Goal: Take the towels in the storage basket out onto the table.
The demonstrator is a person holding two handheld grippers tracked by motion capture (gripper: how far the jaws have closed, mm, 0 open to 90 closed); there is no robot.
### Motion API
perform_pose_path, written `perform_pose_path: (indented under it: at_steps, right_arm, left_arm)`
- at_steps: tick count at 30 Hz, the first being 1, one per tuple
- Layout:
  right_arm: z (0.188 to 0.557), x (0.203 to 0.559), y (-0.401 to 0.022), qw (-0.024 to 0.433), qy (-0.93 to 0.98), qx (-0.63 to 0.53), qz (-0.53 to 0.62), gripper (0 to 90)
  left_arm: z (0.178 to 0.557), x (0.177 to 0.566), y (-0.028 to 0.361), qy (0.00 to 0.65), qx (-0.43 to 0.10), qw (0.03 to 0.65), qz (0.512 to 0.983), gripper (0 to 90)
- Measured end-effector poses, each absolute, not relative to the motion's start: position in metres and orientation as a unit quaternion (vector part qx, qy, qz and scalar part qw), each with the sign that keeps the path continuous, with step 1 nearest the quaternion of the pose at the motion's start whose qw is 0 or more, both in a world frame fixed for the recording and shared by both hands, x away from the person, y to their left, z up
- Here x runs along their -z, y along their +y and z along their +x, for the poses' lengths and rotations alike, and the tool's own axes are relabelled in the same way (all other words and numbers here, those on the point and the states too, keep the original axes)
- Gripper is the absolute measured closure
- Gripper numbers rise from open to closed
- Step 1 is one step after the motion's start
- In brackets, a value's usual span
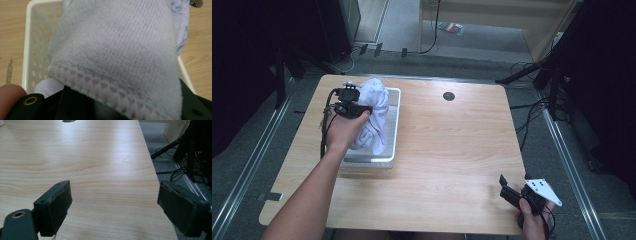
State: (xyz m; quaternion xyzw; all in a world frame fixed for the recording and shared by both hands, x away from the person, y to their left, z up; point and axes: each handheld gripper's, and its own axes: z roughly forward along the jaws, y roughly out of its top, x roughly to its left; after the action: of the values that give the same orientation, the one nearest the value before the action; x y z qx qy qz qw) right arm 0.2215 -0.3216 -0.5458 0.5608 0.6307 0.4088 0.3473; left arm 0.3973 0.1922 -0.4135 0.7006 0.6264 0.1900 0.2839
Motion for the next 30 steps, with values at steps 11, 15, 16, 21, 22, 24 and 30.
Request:
perform_pose_path:
  at_steps: [11,15,16,21,22,24,30]
  right_arm:
    - [0.222,0.546,-0.322,0.347,0.626,-0.409,0.566,12.3]
    - [0.222,0.546,-0.322,0.348,0.626,-0.409,0.565,12.3]
    - [0.222,0.546,-0.322,0.348,0.626,-0.409,0.565,12.3]
    - [0.222,0.546,-0.322,0.347,0.627,-0.409,0.565,12.3]
    - [0.222,0.546,-0.322,0.347,0.627,-0.409,0.565,12.3]
    - [0.222,0.546,-0.322,0.347,0.627,-0.409,0.565,12.3]
    - [0.222,0.546,-0.322,0.347,0.627,-0.410,0.565,12.3]
  left_arm:
    - [0.397,0.377,0.182,0.615,-0.202,0.303,0.700,56.6]
    - [0.396,0.368,0.173,0.612,-0.201,0.303,0.703,56.6]
    - [0.396,0.368,0.173,0.612,-0.201,0.303,0.703,56.7]
    - [0.400,0.362,0.155,0.602,-0.187,0.303,0.715,56.6]
    - [0.400,0.361,0.152,0.598,-0.186,0.303,0.718,56.6]
    - [0.401,0.361,0.149,0.596,-0.185,0.303,0.721,56.5]
    - [0.404,0.363,0.121,0.578,-0.167,0.305,0.738,56.4]
